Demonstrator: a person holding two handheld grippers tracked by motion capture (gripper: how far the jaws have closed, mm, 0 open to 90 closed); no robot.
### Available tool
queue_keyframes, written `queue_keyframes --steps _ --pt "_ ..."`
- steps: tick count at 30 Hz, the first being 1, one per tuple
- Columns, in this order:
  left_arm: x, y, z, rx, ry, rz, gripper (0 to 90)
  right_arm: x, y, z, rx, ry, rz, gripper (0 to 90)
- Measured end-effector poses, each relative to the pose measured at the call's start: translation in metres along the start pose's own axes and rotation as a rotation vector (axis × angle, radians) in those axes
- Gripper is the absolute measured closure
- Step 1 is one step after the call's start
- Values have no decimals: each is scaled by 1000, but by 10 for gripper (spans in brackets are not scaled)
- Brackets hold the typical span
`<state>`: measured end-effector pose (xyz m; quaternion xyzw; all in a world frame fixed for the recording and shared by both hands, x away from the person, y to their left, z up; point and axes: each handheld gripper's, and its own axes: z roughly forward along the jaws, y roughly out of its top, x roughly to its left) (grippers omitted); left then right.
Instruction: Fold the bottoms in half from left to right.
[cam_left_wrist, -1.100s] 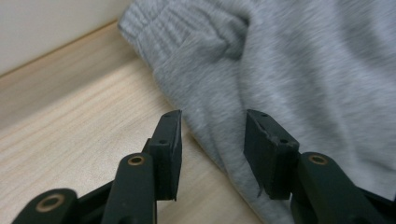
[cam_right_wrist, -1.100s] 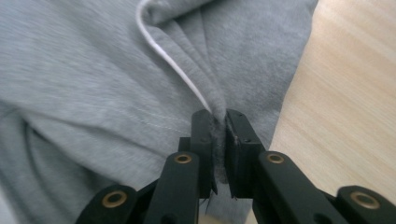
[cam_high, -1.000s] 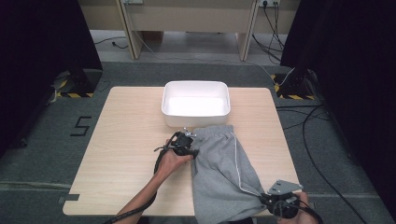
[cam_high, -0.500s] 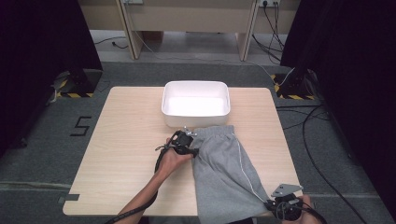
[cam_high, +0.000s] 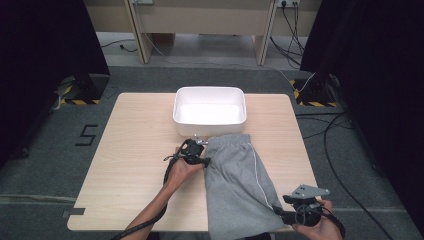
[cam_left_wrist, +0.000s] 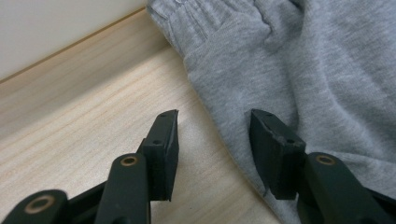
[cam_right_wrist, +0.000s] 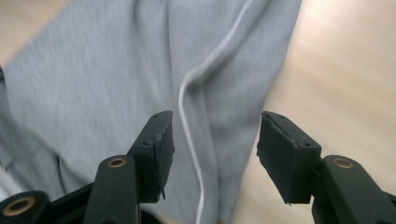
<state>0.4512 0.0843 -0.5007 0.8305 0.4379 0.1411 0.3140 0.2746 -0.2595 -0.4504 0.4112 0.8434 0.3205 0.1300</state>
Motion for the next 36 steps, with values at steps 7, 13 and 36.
queue_keyframes --steps 7,13,36 --pt "5 -9 -8 -66 -51 -79 478 0 31 22 -71 -15 0 462" --pt "-1 -26 -38 -145 -103 -104 439 -11 50 55 -75 -30 45 479" --pt "-50 -74 -47 -135 -150 -8 394 -25 74 76 -135 -107 -13 842"
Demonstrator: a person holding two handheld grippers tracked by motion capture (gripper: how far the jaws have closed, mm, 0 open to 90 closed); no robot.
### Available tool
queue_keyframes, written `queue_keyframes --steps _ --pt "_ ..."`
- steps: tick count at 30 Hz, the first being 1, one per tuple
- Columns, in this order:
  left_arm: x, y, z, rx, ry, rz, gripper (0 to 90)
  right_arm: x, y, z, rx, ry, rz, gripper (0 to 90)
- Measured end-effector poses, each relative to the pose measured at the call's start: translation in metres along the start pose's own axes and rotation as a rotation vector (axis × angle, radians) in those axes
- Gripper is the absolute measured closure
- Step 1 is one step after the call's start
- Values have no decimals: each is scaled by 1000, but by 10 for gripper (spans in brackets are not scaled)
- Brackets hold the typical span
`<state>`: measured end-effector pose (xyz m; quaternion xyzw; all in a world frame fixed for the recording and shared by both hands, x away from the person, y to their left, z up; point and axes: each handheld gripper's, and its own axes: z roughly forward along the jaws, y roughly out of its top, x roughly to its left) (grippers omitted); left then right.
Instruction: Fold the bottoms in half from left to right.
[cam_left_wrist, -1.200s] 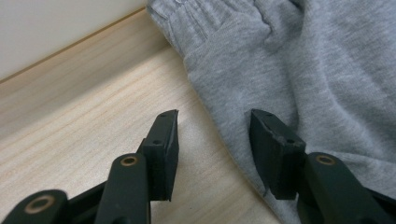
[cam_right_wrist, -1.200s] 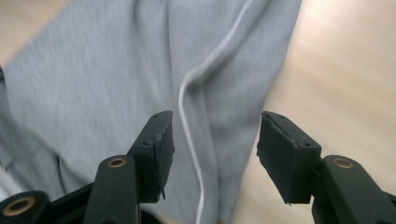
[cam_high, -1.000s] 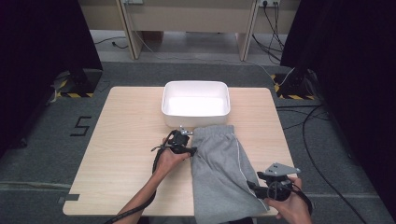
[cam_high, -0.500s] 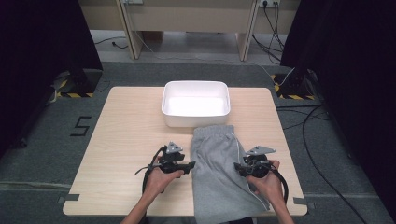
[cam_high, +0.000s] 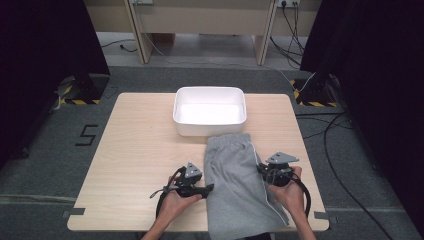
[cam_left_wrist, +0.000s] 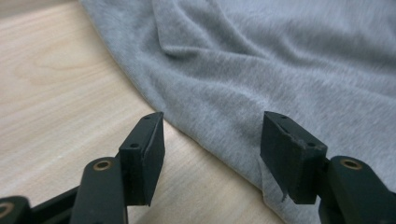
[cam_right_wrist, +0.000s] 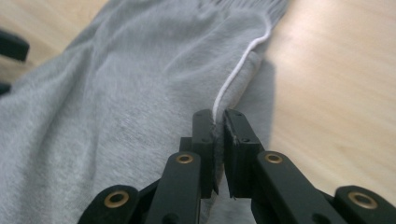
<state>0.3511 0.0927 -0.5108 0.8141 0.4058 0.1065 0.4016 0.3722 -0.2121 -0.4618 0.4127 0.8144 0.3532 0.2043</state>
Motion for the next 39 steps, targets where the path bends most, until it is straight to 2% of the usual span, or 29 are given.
queue_keyframes --steps 2,4,6,7,9,10,14,19,23,25,27,28,30,32,33,34,35,36,39 --pt "-3 -2 3 4 23 37 397 -8 0 0 10 -10 13 842" --pt "-6 -2 4 18 52 88 405 -18 -6 6 47 -21 20 841" --pt "-7 -2 4 18 57 94 405 -28 -16 16 114 -60 28 839" --pt "-8 -3 4 14 59 94 404 -33 -22 22 142 -45 39 837" --pt "-7 -3 5 10 56 95 404 -36 -26 24 126 -23 73 821" --pt "-7 -3 5 8 57 94 404 -37 -25 22 118 -26 74 787" --pt "-7 -4 5 3 59 94 401 -35 -21 14 97 -41 89 667" --pt "-5 -4 4 4 62 93 399 -26 -24 -7 77 -9 90 550" --pt "-4 -4 4 5 63 91 398 -10 -35 -28 88 37 57 537" --pt "-4 -4 3 3 65 88 397 -4 -42 -32 107 48 58 537" --pt "-3 -5 3 2 66 87 397 2 -48 -34 124 50 35 536" --pt "-3 -5 3 2 65 87 397 3 -52 -34 134 47 10 537" --pt "-3 -5 3 4 66 88 397 2 -59 -34 169 -8 -35 538" --pt "-3 -5 3 2 67 89 396 -5 -70 -31 211 -43 -35 538" --pt "-3 -5 3 3 66 90 397 -9 -73 -31 190 -20 19 547" --pt "-3 -5 3 4 66 90 396 -11 -74 -32 188 -8 35 545" --pt "-3 -4 3 5 65 90 396 -10 -72 -33 194 -8 39 543" --pt "-3 -4 3 5 66 90 396 -10 -69 -35 182 -10 22 535" --pt "-2 -4 3 8 66 92 396 -3 -56 -42 103 -10 -3 491"
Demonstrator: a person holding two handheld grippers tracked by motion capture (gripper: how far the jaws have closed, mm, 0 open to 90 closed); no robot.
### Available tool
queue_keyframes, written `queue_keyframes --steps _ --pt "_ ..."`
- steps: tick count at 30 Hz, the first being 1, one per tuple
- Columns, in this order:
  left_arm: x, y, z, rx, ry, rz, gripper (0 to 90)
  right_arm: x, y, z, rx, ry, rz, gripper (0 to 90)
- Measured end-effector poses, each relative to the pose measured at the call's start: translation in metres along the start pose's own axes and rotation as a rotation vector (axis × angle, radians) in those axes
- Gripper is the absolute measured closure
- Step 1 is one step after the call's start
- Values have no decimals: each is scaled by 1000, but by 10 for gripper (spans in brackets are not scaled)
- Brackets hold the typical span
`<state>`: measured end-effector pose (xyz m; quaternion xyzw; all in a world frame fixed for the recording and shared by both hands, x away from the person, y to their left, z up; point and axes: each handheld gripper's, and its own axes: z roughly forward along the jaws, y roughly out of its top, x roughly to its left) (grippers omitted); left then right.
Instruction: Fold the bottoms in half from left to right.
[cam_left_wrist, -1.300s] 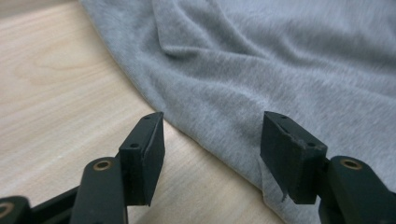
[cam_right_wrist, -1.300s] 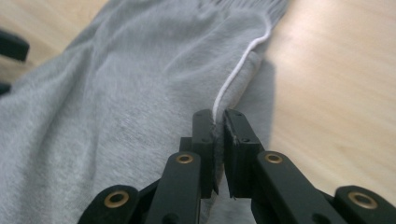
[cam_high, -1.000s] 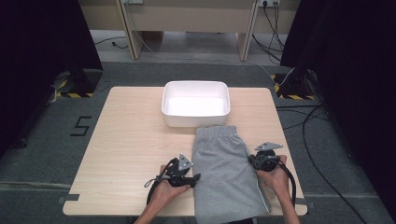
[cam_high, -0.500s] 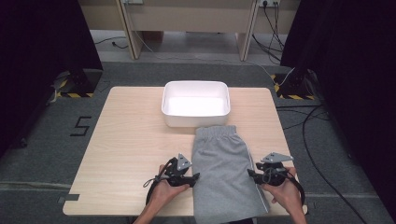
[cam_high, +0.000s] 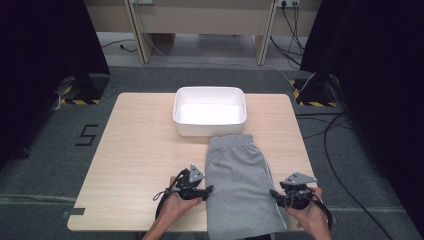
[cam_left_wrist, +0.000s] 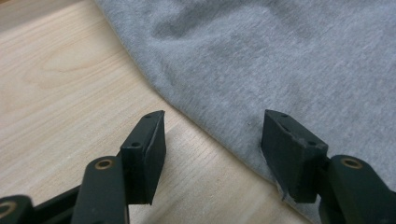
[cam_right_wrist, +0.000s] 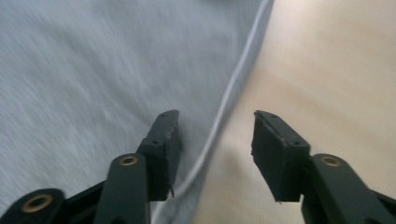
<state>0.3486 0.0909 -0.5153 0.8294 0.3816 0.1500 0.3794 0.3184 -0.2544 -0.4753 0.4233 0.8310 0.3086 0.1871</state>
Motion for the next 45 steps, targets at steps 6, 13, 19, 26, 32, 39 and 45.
queue_keyframes --steps 6,13,19,26,32,39,45 --pt "6 -1 -3 14 10 -8 394 13 19 1 -66 31 -67 460" --pt "12 -2 -7 29 10 -6 394 26 36 27 -45 84 -135 454" --pt "17 -4 -10 41 1 1 392 28 49 57 9 92 -133 447" --pt "33 -13 -21 43 7 -8 390 40 58 80 53 152 -144 424" --pt "43 -19 -29 55 21 -22 389 54 65 87 53 157 -137 419" --pt "56 -29 -41 52 49 -49 389 67 74 97 42 173 -141 415" --pt "68 -34 -48 57 75 -77 389 81 85 105 52 171 -139 410"
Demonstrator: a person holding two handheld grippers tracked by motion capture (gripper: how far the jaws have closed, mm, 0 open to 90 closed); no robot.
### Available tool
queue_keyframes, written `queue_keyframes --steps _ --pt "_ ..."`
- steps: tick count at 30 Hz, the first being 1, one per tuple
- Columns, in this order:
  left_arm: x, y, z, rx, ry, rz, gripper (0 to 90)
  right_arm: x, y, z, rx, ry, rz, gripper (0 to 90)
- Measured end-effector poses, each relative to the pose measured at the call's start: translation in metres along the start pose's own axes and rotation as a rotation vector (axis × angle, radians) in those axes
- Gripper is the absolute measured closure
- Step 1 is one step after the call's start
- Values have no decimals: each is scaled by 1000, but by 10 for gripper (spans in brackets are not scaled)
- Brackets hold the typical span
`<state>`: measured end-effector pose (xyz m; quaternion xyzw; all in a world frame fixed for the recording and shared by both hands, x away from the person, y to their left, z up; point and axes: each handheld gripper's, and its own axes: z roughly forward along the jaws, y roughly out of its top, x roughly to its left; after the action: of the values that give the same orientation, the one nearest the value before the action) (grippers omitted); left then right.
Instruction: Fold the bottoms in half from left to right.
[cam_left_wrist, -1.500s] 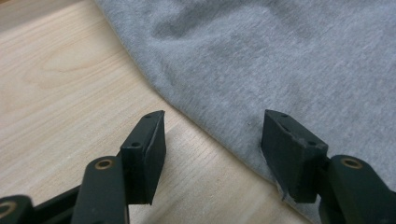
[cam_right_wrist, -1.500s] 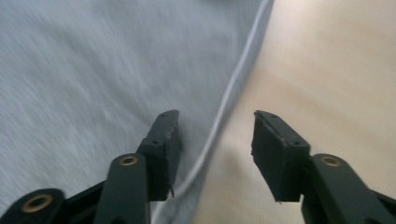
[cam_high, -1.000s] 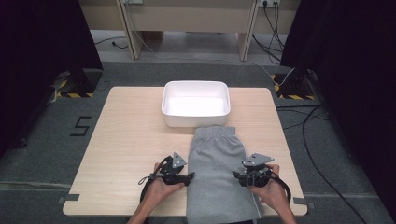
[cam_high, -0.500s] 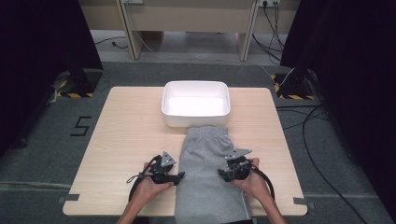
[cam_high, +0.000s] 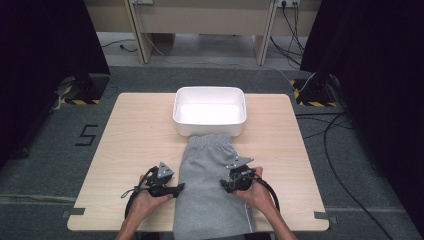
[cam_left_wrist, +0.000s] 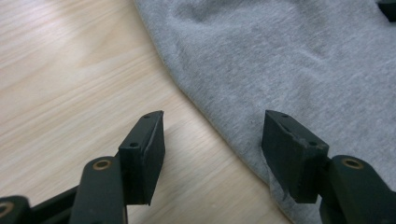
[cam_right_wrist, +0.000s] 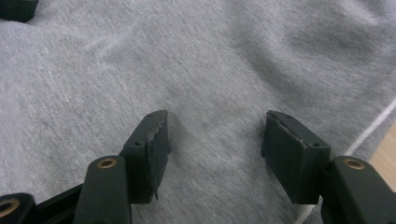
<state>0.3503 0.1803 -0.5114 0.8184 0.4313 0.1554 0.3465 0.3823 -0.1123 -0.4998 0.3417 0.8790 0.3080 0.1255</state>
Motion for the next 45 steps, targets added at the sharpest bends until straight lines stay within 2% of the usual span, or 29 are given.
queue_keyframes --steps 11,19,29,37,39,43,45 --pt "16 -4 -5 7 14 -20 390 12 10 9 -4 1 -3 403" --pt "13 -4 -5 -1 26 -26 387 13 9 10 -23 4 -3 399" --pt "10 -3 -2 -8 29 -25 389 10 9 10 -21 8 -15 403" --pt "10 -3 -2 -12 17 -17 391 10 8 9 -25 2 -21 403" --pt "11 -3 -2 -15 11 -19 391 9 10 7 -26 17 -23 396" --pt "14 -1 -1 -26 -13 -65 380 4 15 -8 -114 65 12 403" --pt "18 -1 -2 -49 -15 -91 368 2 18 -15 -148 64 20 396"
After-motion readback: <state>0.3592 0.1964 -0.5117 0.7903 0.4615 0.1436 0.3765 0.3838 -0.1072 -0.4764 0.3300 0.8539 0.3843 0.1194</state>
